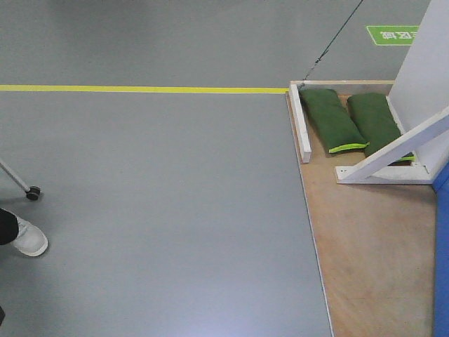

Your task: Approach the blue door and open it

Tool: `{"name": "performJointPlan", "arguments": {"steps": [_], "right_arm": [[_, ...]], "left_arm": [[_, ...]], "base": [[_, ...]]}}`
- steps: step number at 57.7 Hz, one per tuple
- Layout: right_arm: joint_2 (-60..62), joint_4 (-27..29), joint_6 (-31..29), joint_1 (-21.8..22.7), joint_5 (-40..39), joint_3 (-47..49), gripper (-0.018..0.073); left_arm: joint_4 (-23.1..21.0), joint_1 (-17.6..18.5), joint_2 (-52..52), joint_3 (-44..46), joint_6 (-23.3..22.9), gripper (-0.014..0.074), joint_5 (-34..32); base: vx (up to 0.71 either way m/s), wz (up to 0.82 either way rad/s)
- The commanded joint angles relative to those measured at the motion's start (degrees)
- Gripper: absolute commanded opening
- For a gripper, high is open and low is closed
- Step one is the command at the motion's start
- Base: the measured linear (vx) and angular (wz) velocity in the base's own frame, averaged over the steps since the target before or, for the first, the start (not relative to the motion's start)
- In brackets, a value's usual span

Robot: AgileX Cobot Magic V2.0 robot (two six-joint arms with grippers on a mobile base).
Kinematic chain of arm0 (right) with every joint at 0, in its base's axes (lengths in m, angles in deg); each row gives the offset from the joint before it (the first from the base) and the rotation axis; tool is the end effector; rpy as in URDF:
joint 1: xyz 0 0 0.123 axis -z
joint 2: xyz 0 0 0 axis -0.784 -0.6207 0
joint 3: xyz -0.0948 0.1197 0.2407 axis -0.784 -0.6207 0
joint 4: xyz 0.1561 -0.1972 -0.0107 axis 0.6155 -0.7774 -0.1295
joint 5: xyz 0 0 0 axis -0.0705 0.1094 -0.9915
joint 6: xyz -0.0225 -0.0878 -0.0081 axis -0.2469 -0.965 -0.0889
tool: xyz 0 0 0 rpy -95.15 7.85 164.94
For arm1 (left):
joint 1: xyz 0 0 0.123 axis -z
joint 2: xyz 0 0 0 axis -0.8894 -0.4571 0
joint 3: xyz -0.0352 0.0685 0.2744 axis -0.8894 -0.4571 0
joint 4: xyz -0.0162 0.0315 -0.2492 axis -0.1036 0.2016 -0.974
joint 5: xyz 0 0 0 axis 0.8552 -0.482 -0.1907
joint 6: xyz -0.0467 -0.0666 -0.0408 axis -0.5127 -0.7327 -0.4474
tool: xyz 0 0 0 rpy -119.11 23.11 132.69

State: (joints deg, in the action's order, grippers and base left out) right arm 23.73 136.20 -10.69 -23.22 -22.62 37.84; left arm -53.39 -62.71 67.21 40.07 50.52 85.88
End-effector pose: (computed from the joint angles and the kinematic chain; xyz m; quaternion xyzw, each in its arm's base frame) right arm -0.0161 0.0463 0.5438 0.1535 0.4737 0.2159 0.8399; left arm 0.0548 0.0016 0.1801 0.0124 0.7749 0.0212 0.6316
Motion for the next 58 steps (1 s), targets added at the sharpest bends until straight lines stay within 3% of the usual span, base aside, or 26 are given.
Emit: {"name": "performJointPlan", "arguments": {"steps": [1,13,35,46,58], "right_arm": [[-2.8,5.0,-0.4,3.5,-6.6,1.2,0.0012],[-7.5,7.2,-0.4,6.6,-18.2,2.8,0.0012],[-15.6,7.1,-0.4,6.6,-43.0,5.1,0.0012],[-15.8,7.1,-0.4,6.6,-47.3,5.1,0.0012],[-15.8,5.2,-0.4,6.6,-46.0,5.1,0.0012]], "left_arm": [[-0.1,0.4,0.7,1.5,-0.4,0.0073,-4.9],[-0.1,0.4,0.7,1.5,-0.4,0.0073,-4.9],[-0.1,0.4,0.7,1.5,-0.4,0.0073,-4.9],[-0.1,0.4,0.7,1.5,-0.4,0.0073,-4.9],[-0.1,0.4,0.7,1.5,-0.4,0.0073,-4.9]], "base": [[0.00,0.00],[0.00,0.00],[0.00,0.00],[0.00,0.00],[0.00,0.00]]}}
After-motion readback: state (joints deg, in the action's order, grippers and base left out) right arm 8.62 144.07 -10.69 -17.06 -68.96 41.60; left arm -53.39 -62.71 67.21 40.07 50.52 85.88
